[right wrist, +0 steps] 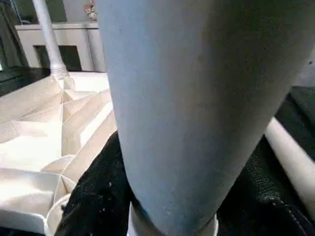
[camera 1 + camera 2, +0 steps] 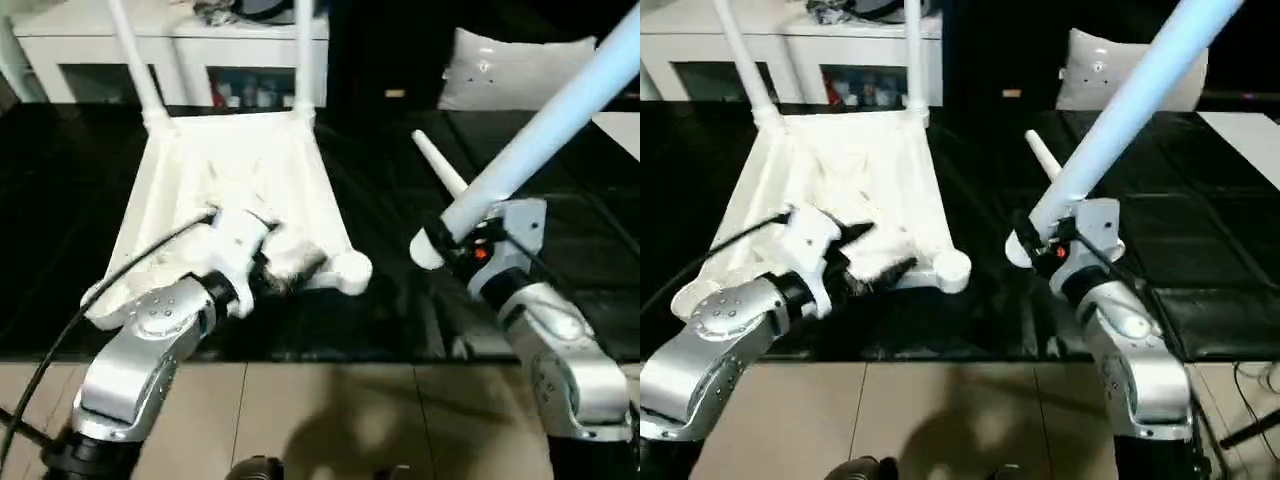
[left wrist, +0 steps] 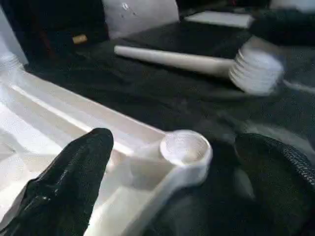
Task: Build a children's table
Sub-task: Move to table
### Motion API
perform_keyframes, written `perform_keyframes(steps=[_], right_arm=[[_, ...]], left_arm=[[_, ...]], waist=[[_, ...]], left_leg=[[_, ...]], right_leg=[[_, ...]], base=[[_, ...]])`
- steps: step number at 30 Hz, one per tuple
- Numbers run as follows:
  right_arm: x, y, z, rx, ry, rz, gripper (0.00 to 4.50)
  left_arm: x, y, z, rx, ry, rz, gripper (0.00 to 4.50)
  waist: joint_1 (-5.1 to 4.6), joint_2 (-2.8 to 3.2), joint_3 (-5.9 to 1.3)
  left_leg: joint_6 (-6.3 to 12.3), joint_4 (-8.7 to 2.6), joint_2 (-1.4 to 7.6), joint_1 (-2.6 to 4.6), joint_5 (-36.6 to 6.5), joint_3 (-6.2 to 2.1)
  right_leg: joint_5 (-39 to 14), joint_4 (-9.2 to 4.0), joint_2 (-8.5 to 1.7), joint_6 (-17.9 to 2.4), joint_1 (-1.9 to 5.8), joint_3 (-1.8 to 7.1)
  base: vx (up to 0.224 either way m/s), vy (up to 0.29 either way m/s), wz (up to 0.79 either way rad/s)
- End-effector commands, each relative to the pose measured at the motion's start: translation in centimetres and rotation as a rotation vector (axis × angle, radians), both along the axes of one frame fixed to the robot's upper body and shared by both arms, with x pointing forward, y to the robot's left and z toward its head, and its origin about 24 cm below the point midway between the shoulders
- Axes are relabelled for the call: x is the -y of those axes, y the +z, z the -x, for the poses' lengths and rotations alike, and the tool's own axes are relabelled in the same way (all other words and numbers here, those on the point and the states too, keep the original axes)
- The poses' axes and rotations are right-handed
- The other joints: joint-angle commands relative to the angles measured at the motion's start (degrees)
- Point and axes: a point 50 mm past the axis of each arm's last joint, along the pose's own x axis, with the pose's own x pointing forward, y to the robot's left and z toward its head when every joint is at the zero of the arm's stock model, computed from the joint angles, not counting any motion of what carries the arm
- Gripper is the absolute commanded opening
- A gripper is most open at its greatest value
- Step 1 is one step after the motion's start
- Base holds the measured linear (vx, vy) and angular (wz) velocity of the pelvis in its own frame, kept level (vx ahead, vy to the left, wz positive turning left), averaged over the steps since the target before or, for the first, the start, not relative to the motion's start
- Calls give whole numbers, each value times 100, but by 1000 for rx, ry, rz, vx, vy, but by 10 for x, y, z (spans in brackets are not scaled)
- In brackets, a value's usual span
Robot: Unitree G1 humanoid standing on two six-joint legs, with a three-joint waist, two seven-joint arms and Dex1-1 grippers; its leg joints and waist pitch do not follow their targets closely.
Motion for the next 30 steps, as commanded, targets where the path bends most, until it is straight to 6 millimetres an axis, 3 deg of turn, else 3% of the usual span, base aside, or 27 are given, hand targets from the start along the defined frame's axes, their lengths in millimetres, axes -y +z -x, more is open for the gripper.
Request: perform_keyframes(steps=[1,2,3,4,5,6,7,8,9,10,11,12,13,14,15,16,17,18,19,20,22,23,25,27,29,30], right_arm=[[1,5,-3,-11,31,-19,188],[1,4,-3,-11,40,-5,188],[2,4,-3,-9,47,8,188],[2,4,-3,-7,50,13,188],[3,3,-3,-7,52,16,188],[3,3,-3,-7,52,13,188],[3,2,-4,-7,53,8,188],[3,2,-3,-6,51,9,188],[3,1,-3,-8,48,5,188],[2,0,-3,-11,42,-2,188],[1,0,-2,-15,37,-9,188],[0,-1,-2,-20,37,-16,188],[-1,-1,-1,-26,44,-23,188],[-5,-2,1,-34,57,-34,188],[-7,-2,2,-35,59,-37,188],[-9,-3,3,-33,62,-37,188],[-10,-3,3,-32,55,-29,188],[-10,-5,3,-45,28,-12,188],[-11,-8,3,-62,12,-13,188],[-11,-8,3,-66,8,-15,188],[-12,-9,2,-84,2,-34,188],[-12,-9,2,-89,-3,-44,188],[-13,-11,1,-142,-25,-34,188],[-13,-13,1,-172,-37,-18,188],[-13,-13,1,-167,-54,-5,188],[-12,-9,-1,-85,-59,59,188]], left_arm=[[-1,-5,1,-34,-35,-32,450],[-1,-5,1,-40,-43,-40,450],[-1,-6,1,-43,-48,-49,450],[-1,-6,1,-44,-48,-54,450],[-1,-7,0,-46,-49,-59,450],[-1,-8,0,-46,-51,-60,450],[-1,-8,-2,-43,-43,-59,450],[0,-8,-3,-39,-34,-54,450],[0,-8,-4,-32,-15,-43,450],[-1,-8,-5,-26,13,-26,450],[-1,-7,-7,-15,41,-12,450],[-2,-6,-7,-9,66,-3,450],[-4,-6,-8,-8,99,12,450],[-7,-5,-9,-1,148,49,450],[-8,-4,-9,4,171,64,450],[-12,-3,-10,10,215,92,450],[-13,-3,-11,12,234,96,450],[-16,-5,-12,13,278,95,450],[-19,-5,-14,23,318,101,450],[-19,-5,-14,27,329,104,450],[-21,-4,-16,34,363,122,450],[-21,-2,-17,48,382,136,450],[-25,4,-19,90,465,206,450],[-25,5,-19,86,489,237,450],[-25,5,-19,83,487,248,450],[-22,5,-18,87,478,243,450]], waist=[[131,-375,-244],[102,-254,-273],[156,-198,-191],[236,-87,-206],[86,-31,-209],[36,37,-227],[-4,145,-222],[6,201,-219],[9,211,-205],[164,266,-144],[605,171,-176],[608,16,-246],[301,-264,-192],[369,-184,-304],[396,-201,-242],[449,-194,-287],[271,-152,-249],[269,-77,-326],[205,-2,-364],[133,19,-338],[89,0,-331],[19,-17,-335],[-32,-34,-355],[-86,-46,-373],[-133,-74,-348],[-141,-83,-353]], left_leg=[[-462,853,15,857,-1658,-47],[-218,861,2,668,-615,-320],[-58,669,-46,45,-63,-565],[-299,271,249,449,-1099,-492],[-568,-56,297,652,-3146,-415],[-581,-196,358,632,-3723,-458],[-467,-393,457,543,-4286,-503],[-429,-515,503,483,-4507,-511],[-344,-742,602,331,-4854,-480],[-360,-1151,714,-76,-5447,-330],[-99,-1188,717,-385,-5084,2],[-92,-899,646,-200,-4124,106],[-286,1010,219,835,-1526,-142],[-58,804,95,201,-200,-461],[-142,555,201,123,-223,-441],[-337,123,285,312,-904,-309],[-464,-28,329,430,-1976,-254],[-499,-99,340,400,-2105,-270],[-553,-174,391,341,-2161,-297],[-573,-245,420,282,-2332,-319],[-588,-281,418,270,-2520,-317],[-586,-273,399,253,-2546,-310],[-563,-295,406,171,-2225,-305],[-526,-289,401,158,-1980,-283],[-511,-266,380,172,-2120,-243],[-504,-253,377,181,-2174,-240]], right_leg=[[-4842,-1495,-549,209,-801,446],[-5244,-1494,-573,104,-685,779],[-4457,-1216,-618,-307,139,798],[-3407,-1027,-380,-492,-73,545],[-2513,-831,201,-431,-282,221],[-2090,-790,229,-413,-190,168],[-1344,-740,198,-464,-21,81],[-1070,-678,191,-446,71,21],[-684,-490,147,-401,273,-86],[-523,155,188,-307,583,-215],[-623,602,216,-97,699,-72],[-1664,550,142,30,610,271],[-6125,-1413,-724,130,-615,577],[-5442,-1178,-605,-60,19,1009],[-4643,-1059,-563,-142,134,848],[-3151,-779,-41,-206,-65,587],[-2523,-727,117,-392,-131,425],[-2228,-676,98,-473,-52,408],[-1665,-681,70,-583,9,378],[-1537,-730,54,-569,58,321],[-1755,-801,27,-468,75,276],[-1882,-867,-15,-404,69,262],[-1579,-875,-43,-415,143,242],[-1266,-867,-39,-476,161,227],[-1866,-945,-56,-379,84,225],[-2003,-959,-62,-333,73,225]], base=[[44,-147,34],[207,-133,6],[0,0,0],[0,0,0],[-185,-48,26],[-150,-19,6],[-150,-19,6],[-94,43,-7],[-157,21,-7],[-157,21,-7],[-102,-57,10],[-6,-161,14],[-6,-161,14],[53,-117,-7],[0,0,0],[0,0,0],[-83,-44,19],[-73,-18,3],[-73,-18,3],[0,0,0],[0,0,0],[0,0,0],[0,0,0],[0,0,0],[0,0,0],[0,0,0]])
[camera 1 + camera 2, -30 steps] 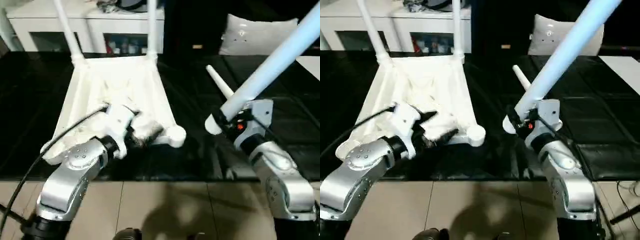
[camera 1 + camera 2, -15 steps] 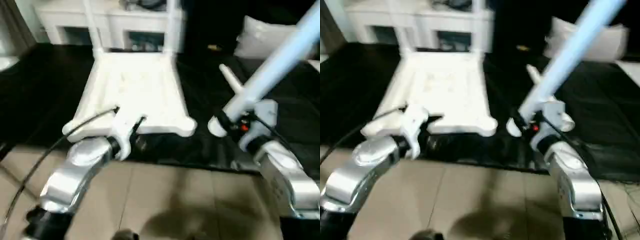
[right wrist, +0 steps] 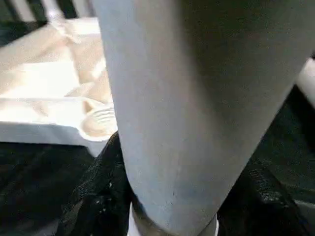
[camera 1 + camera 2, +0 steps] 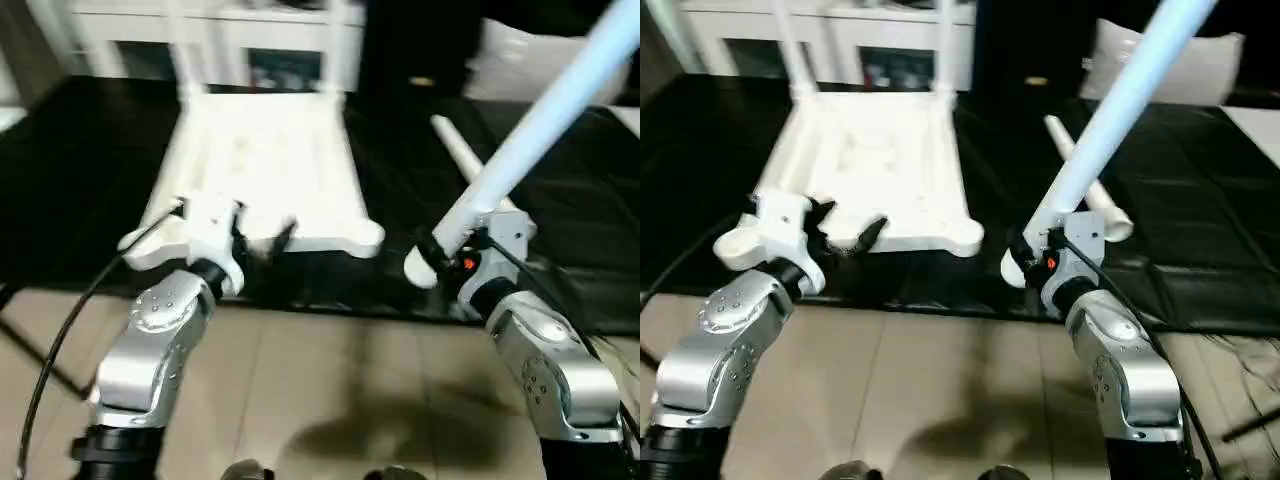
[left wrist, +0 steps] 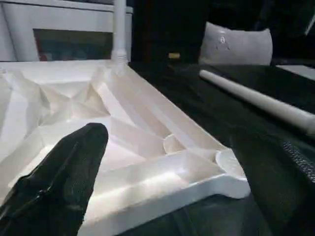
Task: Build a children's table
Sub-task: Move to table
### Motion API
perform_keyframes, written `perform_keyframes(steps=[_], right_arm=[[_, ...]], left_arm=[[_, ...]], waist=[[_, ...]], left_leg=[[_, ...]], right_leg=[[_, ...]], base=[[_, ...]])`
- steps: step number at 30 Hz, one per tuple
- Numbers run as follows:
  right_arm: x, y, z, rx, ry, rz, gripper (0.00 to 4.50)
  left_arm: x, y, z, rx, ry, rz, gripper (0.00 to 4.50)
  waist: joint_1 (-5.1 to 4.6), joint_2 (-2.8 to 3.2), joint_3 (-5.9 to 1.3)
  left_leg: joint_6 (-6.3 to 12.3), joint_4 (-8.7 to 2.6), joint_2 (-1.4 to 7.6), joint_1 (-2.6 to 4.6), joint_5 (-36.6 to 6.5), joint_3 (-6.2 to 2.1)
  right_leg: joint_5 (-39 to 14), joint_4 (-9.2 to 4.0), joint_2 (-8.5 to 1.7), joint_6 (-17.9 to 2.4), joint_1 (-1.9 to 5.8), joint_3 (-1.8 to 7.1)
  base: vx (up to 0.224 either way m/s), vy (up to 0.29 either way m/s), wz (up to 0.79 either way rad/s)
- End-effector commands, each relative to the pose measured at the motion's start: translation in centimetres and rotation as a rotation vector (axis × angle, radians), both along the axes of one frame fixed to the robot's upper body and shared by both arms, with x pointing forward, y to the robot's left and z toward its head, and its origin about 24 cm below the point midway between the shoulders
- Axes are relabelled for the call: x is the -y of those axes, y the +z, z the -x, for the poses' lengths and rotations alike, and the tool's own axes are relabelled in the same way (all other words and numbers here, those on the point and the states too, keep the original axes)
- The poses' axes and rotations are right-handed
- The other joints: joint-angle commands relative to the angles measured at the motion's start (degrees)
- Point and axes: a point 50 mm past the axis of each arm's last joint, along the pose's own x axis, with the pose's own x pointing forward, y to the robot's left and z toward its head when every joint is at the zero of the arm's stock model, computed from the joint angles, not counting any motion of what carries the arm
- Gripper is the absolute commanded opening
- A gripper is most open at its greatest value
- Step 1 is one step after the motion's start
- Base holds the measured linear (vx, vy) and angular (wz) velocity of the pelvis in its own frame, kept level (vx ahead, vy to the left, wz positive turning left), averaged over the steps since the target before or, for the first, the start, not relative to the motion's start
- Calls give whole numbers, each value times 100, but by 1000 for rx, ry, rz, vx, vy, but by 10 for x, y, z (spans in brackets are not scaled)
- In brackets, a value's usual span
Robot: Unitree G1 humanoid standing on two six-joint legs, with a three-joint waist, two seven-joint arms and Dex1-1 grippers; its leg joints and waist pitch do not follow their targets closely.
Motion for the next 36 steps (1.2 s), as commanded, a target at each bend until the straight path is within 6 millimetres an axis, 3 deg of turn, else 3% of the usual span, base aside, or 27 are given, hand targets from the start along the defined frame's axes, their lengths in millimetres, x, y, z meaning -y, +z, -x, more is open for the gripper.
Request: perform_keyframes(steps=[1,4,7,8,12,15,16,17,18,19,20,21,22,23,24,25,26,27,28,29,30,31,32,33,34,35,36], right_arm=[[2,13,-3,125,-6,93,188],[-2,13,-2,121,32,61,188],[-5,15,0,119,52,49,188],[-5,15,0,118,52,49,188],[-6,14,-1,128,57,55,188],[-7,12,-1,122,72,53,188],[-7,12,0,115,76,47,188],[-7,12,0,115,80,34,188],[-7,12,0,116,79,31,188],[-7,13,0,127,77,44,188],[-7,13,0,130,78,47,188],[-6,13,0,131,78,48,188],[-6,13,0,132,77,50,188],[-6,13,0,133,77,50,188],[-6,13,-1,133,77,50,188],[-6,13,-1,134,77,50,188],[-6,13,-1,134,77,50,188],[-5,13,-1,133,76,51,188],[-5,13,-1,133,76,52,188],[-5,13,-1,133,76,52,188],[-5,13,-1,133,76,54,188],[-4,13,-2,134,76,55,188],[-4,13,-2,134,76,56,188],[-4,13,-2,134,76,57,188],[-4,13,-2,135,76,58,188],[-4,13,-2,135,76,59,188],[-4,13,-2,136,76,59,188]], left_arm=[[2,3,1,21,4,-2,450],[3,3,1,22,13,3,450],[4,3,1,24,12,-10,450],[4,3,1,23,12,-11,450],[4,3,1,23,12,-9,450],[5,3,1,23,11,-10,450],[5,3,0,23,9,-11,450],[5,3,0,24,7,-12,450],[5,3,0,24,7,-13,450],[5,3,0,25,6,-13,450],[5,3,0,25,6,-13,450],[5,3,0,25,5,-13,450],[5,4,0,25,4,-11,450],[5,4,0,26,3,-10,450],[5,4,0,25,3,-10,450],[5,4,0,25,2,-10,450],[5,4,0,24,1,-11,450],[6,4,0,24,0,-11,450],[6,4,0,24,0,-11,450],[6,4,0,24,0,-11,450],[6,3,0,23,0,-11,450],[6,3,0,22,0,-11,450],[6,3,0,22,-1,-11,450],[6,3,0,22,-2,-12,450],[6,3,0,21,-3,-11,450],[6,3,1,21,-3,-10,450],[6,3,1,22,-3,-7,450]], waist=[[6,-58,-315],[-41,-52,-284],[-92,-4,-274],[-92,-4,-274],[-57,-26,-339],[9,-28,-448],[-8,114,-532],[5,-17,-442],[66,-20,-444],[197,-238,-426],[280,-150,-525],[309,-111,-574],[349,-69,-659],[406,35,-704],[355,123,-679],[-31,316,-765],[-160,151,-625],[-60,100,-572],[-68,-84,-566],[-31,-252,-486],[255,-449,-543],[414,-350,-516],[390,-327,-482],[410,-246,-461],[340,-40,-394],[216,347,-390],[216,347,-390]], left_leg=[[-210,-546,148,81,-2393,-14],[-31,-554,115,227,-2900,6],[152,-588,119,409,-3236,26],[152,-588,119,409,-3236,26],[390,-676,147,437,-2520,147],[703,-585,63,305,-1325,215],[408,-561,157,738,-1186,373],[37,-660,212,796,-1270,390],[-87,-672,180,837,-1255,455],[179,-519,-132,287,-948,397],[559,-299,-301,98,-775,374],[634,-206,-288,-16,-647,292],[587,-47,-281,-364,-146,139],[411,-48,-254,-367,368,71],[369,-112,-202,-141,805,11],[1259,-86,380,1252,2549,-550],[2414,-224,1058,1470,3121,-954],[2587,-196,1031,1366,2906,-824],[2318,-31,453,1187,2000,-354],[2089,10,-63,829,1261,-49],[1874,677,-575,-89,-303,38],[1123,941,-293,-350,-455,-137],[494,846,-250,-479,-27,-159],[360,680,-178,-371,162,-188],[476,157,-6,-248,564,-189],[573,-361,244,100,-372,-332],[573,-361,244,100,-372,-332]], right_leg=[[-3105,-601,-319,-256,163,116],[-3835,-712,-247,-118,188,19],[-3683,-786,-172,-351,276,-109],[-3683,-786,-172,-351,276,-109],[-2408,-676,-205,-1089,507,-31],[-1516,-584,-222,-1522,759,30],[-1161,-518,-25,-1647,556,184],[-613,-346,135,-1677,542,173],[-325,-302,162,-1666,566,213],[478,-290,108,-1592,1020,323],[1375,-317,-43,-1694,1262,586],[1759,-266,-98,-1805,1354,637],[2839,-95,-52,-1764,1649,668],[4101,120,193,-1398,1635,525],[4262,273,430,-1090,1403,304],[2419,638,370,-650,-27,-192],[-519,675,-273,-407,-581,-138],[-670,611,-371,-357,-581,-103],[149,228,-402,-716,-402,-45],[340,-5,-340,-878,23,65],[805,-289,-794,-1879,1115,940],[1442,-256,-1042,-2544,1206,922],[1906,-164,-846,-2494,1183,526],[1720,-259,-840,-2455,1037,381],[467,-388,-639,-2182,858,-18],[-874,-245,-137,-1361,696,-299],[-874,-245,-137,-1361,696,-299]], base=[[0,0,0],[0,0,0],[47,-3,-5],[93,4,-7],[121,1,-1],[134,-14,3],[164,-16,0],[176,-24,-34],[85,-18,-31],[161,6,-50],[168,31,-11],[246,47,-17],[170,23,2],[144,46,-2],[173,10,13],[173,10,13],[170,-33,11],[65,-9,8],[65,-9,8],[67,2,15],[104,-6,10],[104,-6,10],[77,1,-5],[65,21,-8],[65,21,-8],[85,67,-9],[115,65,-2]])
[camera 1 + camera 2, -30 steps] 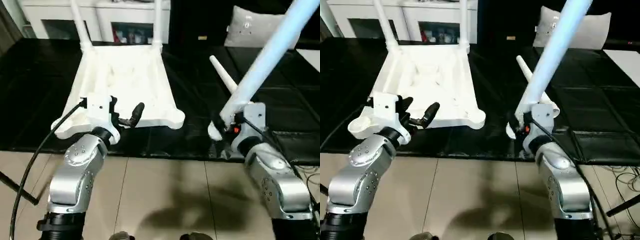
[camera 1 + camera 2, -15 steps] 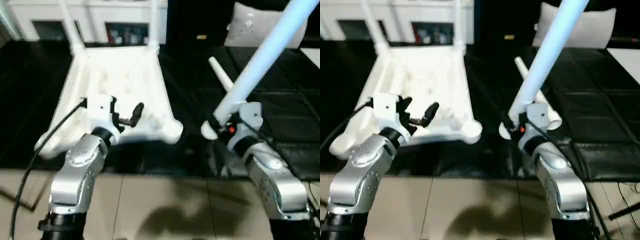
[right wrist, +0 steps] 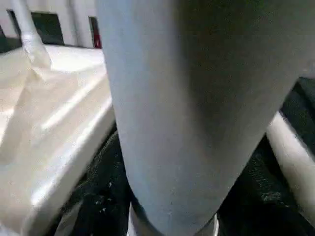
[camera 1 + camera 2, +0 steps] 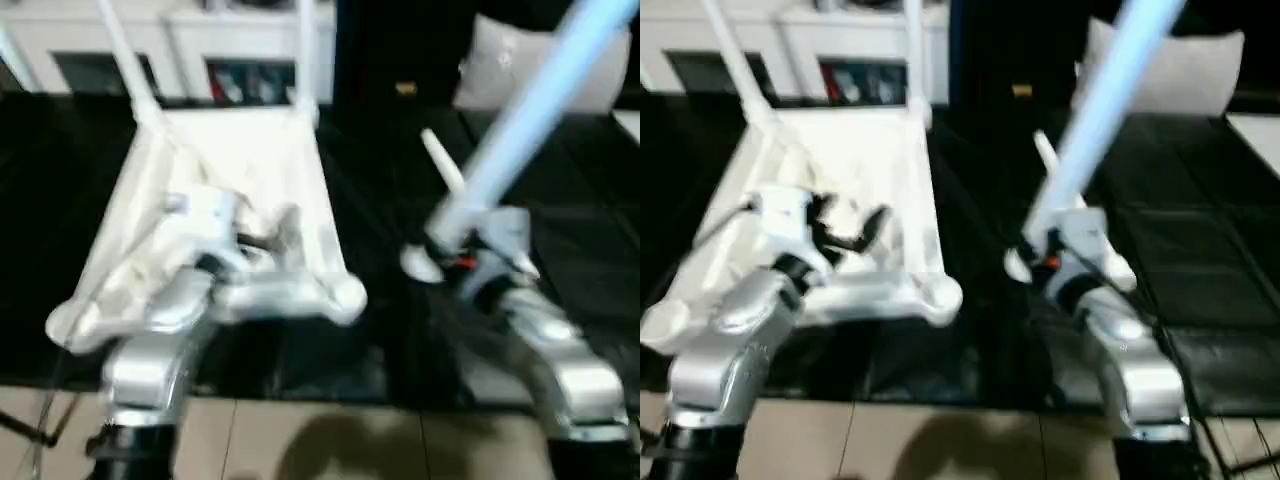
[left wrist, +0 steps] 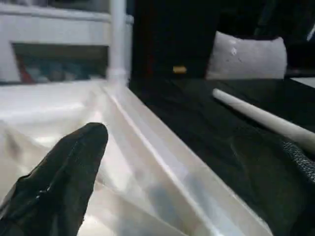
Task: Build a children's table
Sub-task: Move to table
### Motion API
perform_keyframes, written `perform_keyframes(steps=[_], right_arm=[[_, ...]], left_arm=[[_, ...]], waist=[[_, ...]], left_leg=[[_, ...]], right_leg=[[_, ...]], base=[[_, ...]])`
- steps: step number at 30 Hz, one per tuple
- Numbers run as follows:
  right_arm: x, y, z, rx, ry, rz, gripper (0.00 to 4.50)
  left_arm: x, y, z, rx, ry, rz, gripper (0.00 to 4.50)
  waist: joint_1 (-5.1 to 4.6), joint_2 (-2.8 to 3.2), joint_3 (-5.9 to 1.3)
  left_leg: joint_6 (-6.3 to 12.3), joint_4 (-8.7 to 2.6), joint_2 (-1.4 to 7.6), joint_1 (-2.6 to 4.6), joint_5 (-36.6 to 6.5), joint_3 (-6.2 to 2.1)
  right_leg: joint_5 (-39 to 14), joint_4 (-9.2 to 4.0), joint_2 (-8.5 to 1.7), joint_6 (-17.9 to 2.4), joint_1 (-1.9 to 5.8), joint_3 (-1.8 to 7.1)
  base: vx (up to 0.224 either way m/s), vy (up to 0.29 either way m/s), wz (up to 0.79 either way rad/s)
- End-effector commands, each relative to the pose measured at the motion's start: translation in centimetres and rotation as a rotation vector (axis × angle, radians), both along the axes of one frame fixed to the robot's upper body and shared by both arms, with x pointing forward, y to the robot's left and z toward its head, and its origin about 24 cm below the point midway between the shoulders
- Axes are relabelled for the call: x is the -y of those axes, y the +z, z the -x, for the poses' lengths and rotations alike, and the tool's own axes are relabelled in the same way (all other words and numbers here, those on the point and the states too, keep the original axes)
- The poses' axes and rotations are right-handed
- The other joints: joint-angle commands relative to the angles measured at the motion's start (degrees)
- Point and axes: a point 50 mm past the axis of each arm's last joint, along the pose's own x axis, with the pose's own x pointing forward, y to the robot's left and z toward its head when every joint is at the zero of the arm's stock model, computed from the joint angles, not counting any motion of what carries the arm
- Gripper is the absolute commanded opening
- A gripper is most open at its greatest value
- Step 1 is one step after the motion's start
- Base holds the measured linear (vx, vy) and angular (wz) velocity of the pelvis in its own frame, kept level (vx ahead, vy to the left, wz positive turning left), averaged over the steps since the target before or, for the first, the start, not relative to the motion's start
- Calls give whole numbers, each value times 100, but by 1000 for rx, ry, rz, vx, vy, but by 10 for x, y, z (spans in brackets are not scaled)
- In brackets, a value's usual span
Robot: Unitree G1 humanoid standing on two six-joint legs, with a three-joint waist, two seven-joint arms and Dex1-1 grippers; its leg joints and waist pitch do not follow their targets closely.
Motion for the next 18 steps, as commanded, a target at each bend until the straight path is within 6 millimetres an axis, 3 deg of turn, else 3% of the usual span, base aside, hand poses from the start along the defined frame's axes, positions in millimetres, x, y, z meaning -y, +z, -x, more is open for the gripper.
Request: perform_keyframes(steps=[1,2,3,4,5,6,7,8,9,10,11,13,14,15,16,18], right_arm=[[-2,8,0,41,16,3,188],[-2,10,1,51,27,-14,188],[-2,10,1,51,27,-14,188],[-2,9,2,30,43,-55,188],[-2,9,2,30,43,-55,188],[-2,9,3,26,54,-65,188],[-2,9,3,25,60,-69,188],[-2,9,3,27,63,-68,188],[-2,9,3,28,62,-69,188],[-1,9,3,30,59,-72,188],[-1,9,3,31,57,-73,188],[2,9,1,33,43,-71,188],[2,9,0,35,39,-69,188],[2,9,0,35,39,-69,188],[3,9,0,35,37,-69,188],[3,9,0,34,38,-71,188]], left_arm=[[0,4,0,12,1,18,450],[0,4,0,8,-12,14,450],[0,4,0,8,-12,14,450],[1,3,1,7,-40,-3,450],[1,3,1,7,-40,-3,450],[2,3,1,10,-61,-9,450],[2,4,1,12,-75,-12,450],[3,3,2,6,-92,-16,450],[3,3,2,3,-114,-26,450],[4,2,4,-5,-164,-52,450],[5,2,5,-9,-184,-63,450],[7,0,7,-15,-266,-136,450],[9,-1,7,-17,-293,-149,450],[9,-1,7,-17,-293,-149,450],[11,-2,6,-18,-339,-180,450],[14,-3,7,-33,-418,-211,450]], waist=[[-360,70,-345],[-303,122,-373],[-307,40,-388],[-222,-117,-420],[-89,-325,-435],[-67,-386,-486],[3,-382,-490],[-10,-368,-483],[-23,-328,-463],[-65,-265,-413],[-100,-222,-367],[-133,-169,-291],[-156,-198,-224],[-151,-211,-198],[-138,-221,-163],[-135,-228,-147]], left_leg=[[1198,-822,874,776,-425,-655],[1860,-688,815,749,669,-661],[2207,-598,831,741,1503,-651],[2418,-368,719,580,3093,-511],[1790,-110,200,120,3211,-111],[1508,-126,15,-70,3095,-13],[963,-281,4,-206,2380,11],[551,-365,38,-156,1627,38],[403,-420,68,-136,1347,24],[205,-515,155,-71,885,-9],[122,-597,253,-10,415,-37],[20,-712,336,39,-264,-25],[-61,-798,355,81,-837,-4],[-106,-820,345,106,-1136,23],[-221,-842,351,165,-1576,54],[-355,-879,355,164,-1814,65]], right_leg=[[-399,285,-158,-623,-476,10],[37,378,-223,-255,-647,45],[314,369,-300,-86,-748,111],[1114,88,-549,44,-771,350],[2467,-123,-741,-143,-449,581],[3500,12,-733,-219,-231,629],[4762,60,-699,-173,-102,541],[4718,32,-604,-234,-82,464],[4418,5,-582,-321,-76,436],[3424,-84,-547,-519,-107,396],[2283,-155,-533,-775,-159,388],[916,-276,-552,-1062,-195,405],[140,-364,-564,-1143,-204,428],[-298,-421,-569,-1141,-225,450],[-1060,-504,-606,-1090,-280,490],[-1653,-554,-626,-927,-301,517]], base=[[115,65,-2],[84,38,7],[0,0,0],[0,0,0],[0,0,0],[0,0,0],[0,0,0],[0,0,0],[0,0,0],[0,0,0],[0,0,0],[-35,-4,-2],[-75,1,-1],[-110,3,1],[-74,5,2],[-60,2,-2]])
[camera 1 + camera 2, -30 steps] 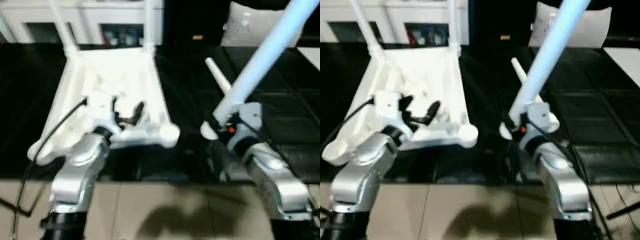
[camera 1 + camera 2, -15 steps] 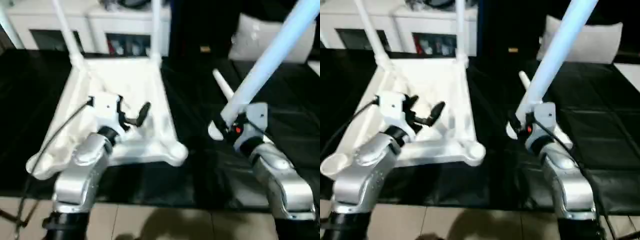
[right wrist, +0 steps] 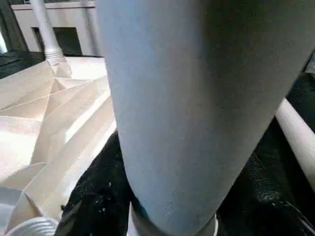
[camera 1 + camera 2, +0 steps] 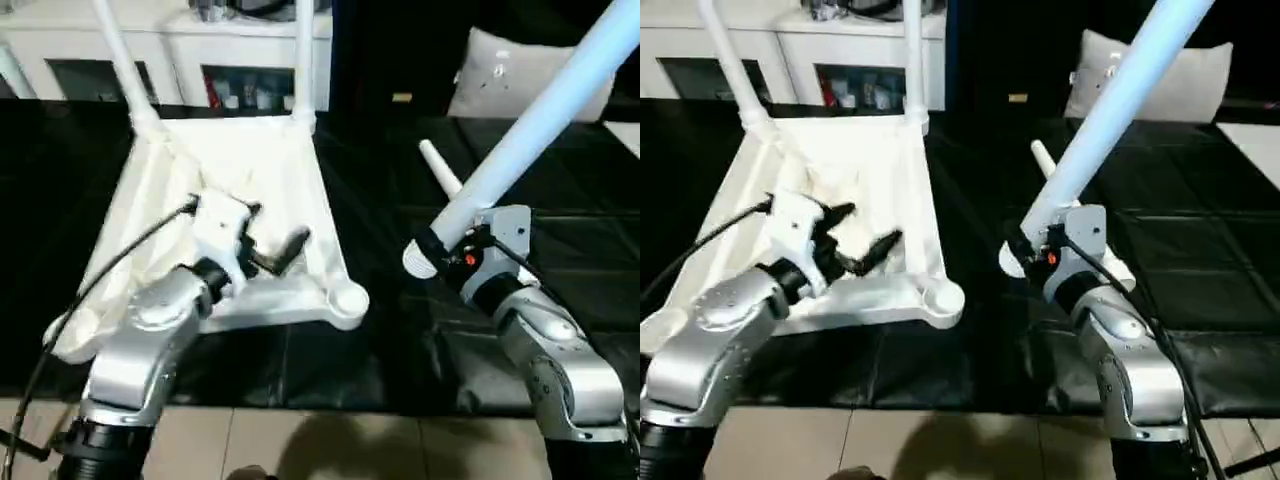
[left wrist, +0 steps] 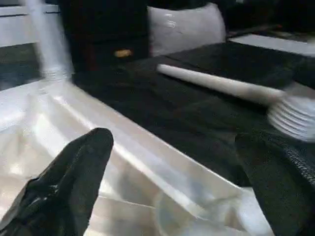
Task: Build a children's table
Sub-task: Move to table, then insert table leg to table base
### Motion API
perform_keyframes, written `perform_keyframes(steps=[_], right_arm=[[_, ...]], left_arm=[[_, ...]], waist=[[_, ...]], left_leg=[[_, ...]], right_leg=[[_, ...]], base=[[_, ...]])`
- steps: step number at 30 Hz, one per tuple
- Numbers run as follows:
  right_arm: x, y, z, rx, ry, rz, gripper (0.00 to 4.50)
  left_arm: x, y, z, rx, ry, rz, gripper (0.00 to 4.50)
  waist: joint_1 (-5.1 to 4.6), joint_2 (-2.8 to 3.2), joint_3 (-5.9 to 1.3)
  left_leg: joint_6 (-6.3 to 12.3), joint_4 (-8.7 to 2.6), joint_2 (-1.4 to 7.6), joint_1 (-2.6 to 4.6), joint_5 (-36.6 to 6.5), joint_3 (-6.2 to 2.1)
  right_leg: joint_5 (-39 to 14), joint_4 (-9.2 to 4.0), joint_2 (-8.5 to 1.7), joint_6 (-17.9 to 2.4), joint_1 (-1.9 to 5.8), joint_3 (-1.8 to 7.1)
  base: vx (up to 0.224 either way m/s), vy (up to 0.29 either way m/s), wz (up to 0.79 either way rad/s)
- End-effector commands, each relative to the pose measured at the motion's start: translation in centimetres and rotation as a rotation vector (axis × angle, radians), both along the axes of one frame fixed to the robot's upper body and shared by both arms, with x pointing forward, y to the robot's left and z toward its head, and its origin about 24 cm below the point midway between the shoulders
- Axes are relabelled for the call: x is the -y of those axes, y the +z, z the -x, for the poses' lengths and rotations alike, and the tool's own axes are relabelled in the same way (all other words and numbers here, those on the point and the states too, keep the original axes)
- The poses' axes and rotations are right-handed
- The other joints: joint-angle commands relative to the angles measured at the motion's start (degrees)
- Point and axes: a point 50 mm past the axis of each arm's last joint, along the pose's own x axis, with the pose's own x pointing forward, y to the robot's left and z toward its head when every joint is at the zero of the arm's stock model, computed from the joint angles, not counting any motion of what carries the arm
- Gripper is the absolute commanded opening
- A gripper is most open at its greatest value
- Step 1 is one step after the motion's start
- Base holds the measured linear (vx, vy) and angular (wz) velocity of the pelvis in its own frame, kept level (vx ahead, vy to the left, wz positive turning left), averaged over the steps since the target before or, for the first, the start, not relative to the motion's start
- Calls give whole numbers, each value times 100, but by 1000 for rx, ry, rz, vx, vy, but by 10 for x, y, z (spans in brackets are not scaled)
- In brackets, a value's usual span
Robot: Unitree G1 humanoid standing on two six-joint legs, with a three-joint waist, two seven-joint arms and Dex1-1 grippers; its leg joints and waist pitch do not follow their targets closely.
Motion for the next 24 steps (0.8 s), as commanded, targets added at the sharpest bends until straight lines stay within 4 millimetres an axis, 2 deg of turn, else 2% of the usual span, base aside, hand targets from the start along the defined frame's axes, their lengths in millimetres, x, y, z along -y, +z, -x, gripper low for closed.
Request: perform_keyframes(steps=[1,2,4,7,8,9,10,11,12,14,16,17,18,19,20,22,23,24], right_arm=[[3,4,-2,19,-4,-9,188],[3,4,-2,20,-7,-7,188],[5,3,-2,20,-10,-3,188],[6,3,-2,20,-12,-1,188],[7,3,-2,19,-10,-4,188],[7,3,-1,18,-6,-3,188],[7,3,-1,18,-5,-3,188],[7,3,-1,16,-2,-3,188],[7,3,-1,16,-2,-3,188],[7,2,0,13,2,-2,188],[7,2,0,12,2,-2,188],[7,2,0,12,4,-3,188],[7,2,0,12,5,-3,188],[7,2,0,14,6,-3,188],[7,2,0,14,6,-3,188],[7,2,0,16,6,-1,188],[7,1,0,16,8,-2,188],[7,1,0,16,8,-2,188]], left_arm=[[5,1,-1,-4,-76,-41,450],[7,1,0,-10,-127,-66,450],[10,1,2,-24,-192,-91,450],[12,1,2,-34,-242,-110,450],[14,1,2,-36,-271,-123,450],[16,2,2,-36,-306,-140,450],[17,2,2,-36,-317,-145,450],[18,2,2,-37,-343,-161,450],[18,2,2,-37,-343,-161,450],[19,-4,5,-88,-407,-210,450],[17,-8,5,-124,-420,-236,417],[13,-11,4,-148,-410,-253,417],[13,-12,4,-150,-408,-255,413],[6,-17,-1,-176,-370,-288,388],[6,-17,-1,-176,-370,-288,378],[4,-18,-3,-186,-364,-293,372],[3,-18,-3,-192,-371,-292,366],[3,-18,-3,-194,-373,-291,356]], waist=[[-4,11,-205],[-19,-4,-220],[-3,1,-227],[0,-31,-240],[17,-40,-266],[24,-45,-279],[24,-45,-279],[32,-52,-321],[36,-52,-331],[48,-45,-345],[31,-43,-332],[26,-42,-319],[26,-24,-316],[31,13,-305],[23,-3,-299],[27,1,-296],[33,29,-301],[31,17,-299]], left_leg=[[-292,-650,460,91,-1930,-176],[-288,-662,467,38,-1712,-170],[-254,-654,461,60,-1586,-143],[-180,-632,451,38,-1303,-108],[-90,-608,447,31,-968,-80],[-47,-599,443,30,-826,-65],[-47,-599,443,30,-826,-65],[79,-555,434,13,-345,-39],[173,-535,431,-7,-86,-34],[305,-511,438,-20,155,-22],[329,-513,432,-20,82,-12],[313,-522,438,-19,-5,-9],[272,-528,451,-3,-151,-8],[216,-543,459,8,-312,-13],[164,-551,462,12,-425,-12],[106,-570,475,13,-494,-20],[61,-576,478,21,-566,-24],[48,-579,477,17,-593,-21]], right_leg=[[-1912,-594,-490,-916,87,262],[-1563,-559,-478,-912,123,250],[-1300,-542,-457,-928,80,256],[-975,-525,-466,-1011,101,266],[-626,-501,-463,-1070,122,264],[-474,-494,-458,-1085,128,265],[-474,-494,-458,-1085,128,265],[192,-433,-446,-1158,154,257],[560,-398,-444,-1223,167,248],[883,-360,-435,-1338,164,227],[819,-363,-417,-1369,144,222],[720,-377,-421,-1381,140,221],[538,-393,-430,-1409,133,224],[350,-412,-426,-1418,121,225],[221,-424,-424,-1400,121,232],[124,-428,-433,-1391,121,233],[63,-432,-435,-1393,114,233],[44,-437,-440,-1392,118,236]], base=[[-52,1,-4],[0,0,0],[0,0,0],[0,0,0],[0,0,0],[0,0,0],[0,0,0],[0,0,0],[0,0,0],[0,0,0],[0,0,0],[0,0,0],[0,0,0],[0,0,0],[0,0,0],[0,0,0],[0,0,0],[0,0,0]])
